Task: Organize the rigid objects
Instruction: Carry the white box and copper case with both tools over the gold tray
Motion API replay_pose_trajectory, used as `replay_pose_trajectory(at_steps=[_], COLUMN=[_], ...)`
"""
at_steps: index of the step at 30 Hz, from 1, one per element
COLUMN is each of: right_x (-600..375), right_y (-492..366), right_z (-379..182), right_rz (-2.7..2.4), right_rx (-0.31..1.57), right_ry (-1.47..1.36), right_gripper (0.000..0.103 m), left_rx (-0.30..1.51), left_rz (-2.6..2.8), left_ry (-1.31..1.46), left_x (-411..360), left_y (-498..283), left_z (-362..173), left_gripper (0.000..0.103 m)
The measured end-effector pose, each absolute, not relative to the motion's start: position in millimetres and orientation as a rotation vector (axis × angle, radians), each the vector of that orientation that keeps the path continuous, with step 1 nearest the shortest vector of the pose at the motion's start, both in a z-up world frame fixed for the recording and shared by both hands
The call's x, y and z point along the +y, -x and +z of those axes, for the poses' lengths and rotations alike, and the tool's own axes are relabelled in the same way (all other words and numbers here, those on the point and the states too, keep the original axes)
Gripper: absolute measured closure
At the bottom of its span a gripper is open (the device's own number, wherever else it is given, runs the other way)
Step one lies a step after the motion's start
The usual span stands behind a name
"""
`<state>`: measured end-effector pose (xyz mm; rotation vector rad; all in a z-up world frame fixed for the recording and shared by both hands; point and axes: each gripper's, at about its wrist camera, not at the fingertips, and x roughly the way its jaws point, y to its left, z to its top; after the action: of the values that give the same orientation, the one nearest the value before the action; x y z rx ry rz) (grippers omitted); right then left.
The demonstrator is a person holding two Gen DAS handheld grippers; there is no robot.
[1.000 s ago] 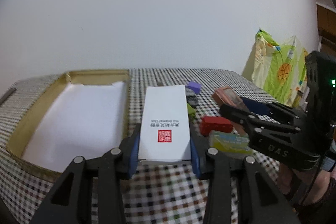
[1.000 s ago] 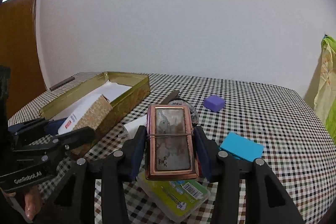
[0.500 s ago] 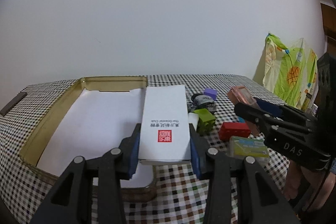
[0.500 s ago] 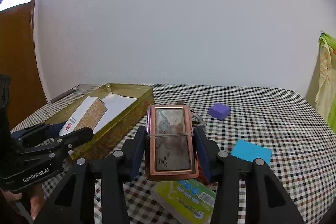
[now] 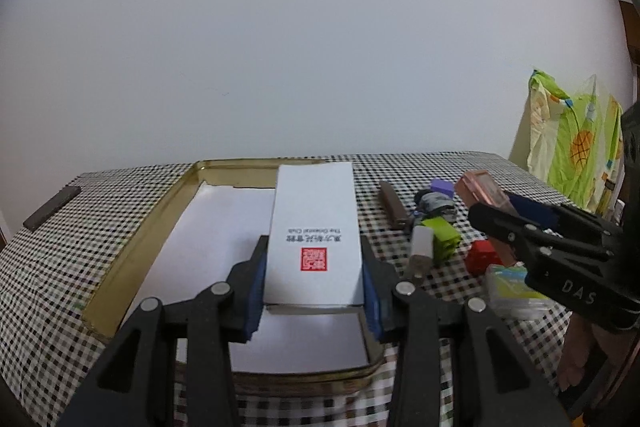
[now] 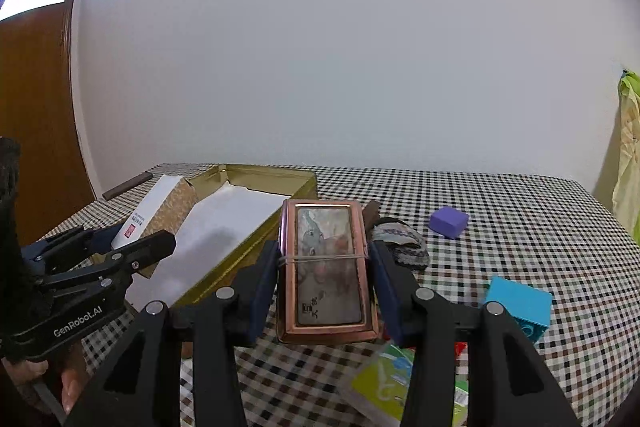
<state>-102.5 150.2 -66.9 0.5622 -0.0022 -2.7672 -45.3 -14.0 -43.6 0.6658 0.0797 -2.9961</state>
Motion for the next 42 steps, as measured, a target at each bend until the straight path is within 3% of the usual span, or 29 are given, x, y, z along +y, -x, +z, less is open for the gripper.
replay_pose_trajectory(at_steps=[42], right_x=[91.1], right_y=[96.4], right_z=[-56.9], right_rz=[-2.751], right_rx=[0.084], right_ry=[-0.488], right_gripper=[0.054], left_rx=[0.153], left_rz=[-2.878], left_ry=[-0.699], left_x=[-61.2], left_y=[45.9], left_z=[-44.7], left_gripper=[0.064])
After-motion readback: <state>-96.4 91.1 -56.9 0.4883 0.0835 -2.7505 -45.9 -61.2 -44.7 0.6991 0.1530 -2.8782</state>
